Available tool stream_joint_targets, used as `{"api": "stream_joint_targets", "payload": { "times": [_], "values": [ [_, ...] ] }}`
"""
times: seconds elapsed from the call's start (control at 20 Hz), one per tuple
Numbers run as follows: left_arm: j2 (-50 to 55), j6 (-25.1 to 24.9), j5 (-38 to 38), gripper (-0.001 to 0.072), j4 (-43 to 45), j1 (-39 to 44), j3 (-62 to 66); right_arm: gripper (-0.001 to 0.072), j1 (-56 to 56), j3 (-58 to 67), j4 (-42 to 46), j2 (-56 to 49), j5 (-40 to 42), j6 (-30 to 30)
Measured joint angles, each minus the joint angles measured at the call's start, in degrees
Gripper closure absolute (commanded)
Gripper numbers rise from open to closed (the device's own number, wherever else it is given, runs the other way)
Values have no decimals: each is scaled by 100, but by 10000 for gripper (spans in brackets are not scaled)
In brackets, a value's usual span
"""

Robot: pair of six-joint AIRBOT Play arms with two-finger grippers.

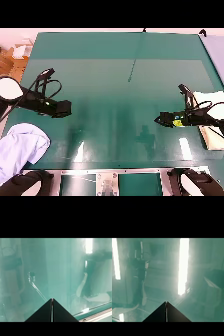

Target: Fold the shirts.

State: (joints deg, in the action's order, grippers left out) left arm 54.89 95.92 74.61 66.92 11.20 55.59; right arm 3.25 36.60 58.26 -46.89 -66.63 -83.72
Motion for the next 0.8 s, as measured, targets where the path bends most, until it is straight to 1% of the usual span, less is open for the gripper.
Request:
{"api": "stream_joint_targets", "payload": {
  "times": [0.15,0.2,0.25,0.3,0.35,0.4,0.5,0.6,0.7,0.8],
  "values": [
    [-2,162,258,682,254,4,0,697,0,0,0,0,0,2],
    [-2,282,496,681,546,4,-2,697,0,0,0,0,0,2],
    [-2,420,807,681,1023,4,-2,697,0,0,-2,0,0,2],
    [-11,544,1128,520,1589,2,-13,697,0,0,-2,0,0,2],
    [-31,640,1414,68,2116,0,-44,697,0,0,-2,0,0,2],
    [-59,730,1672,-7,2647,0,-118,697,0,0,-2,0,0,2],
    [-98,846,1980,-8,3405,-26,-400,697,0,0,-2,0,2,2],
    [-118,909,2006,-8,3873,-173,-916,697,0,0,-2,0,0,2],
    [-125,916,1766,-8,4122,-426,-1480,697,0,0,-2,0,2,2],
    [-96,815,1394,-8,4221,-743,-1939,697,0,-2,-2,0,2,2]
  ]
}}
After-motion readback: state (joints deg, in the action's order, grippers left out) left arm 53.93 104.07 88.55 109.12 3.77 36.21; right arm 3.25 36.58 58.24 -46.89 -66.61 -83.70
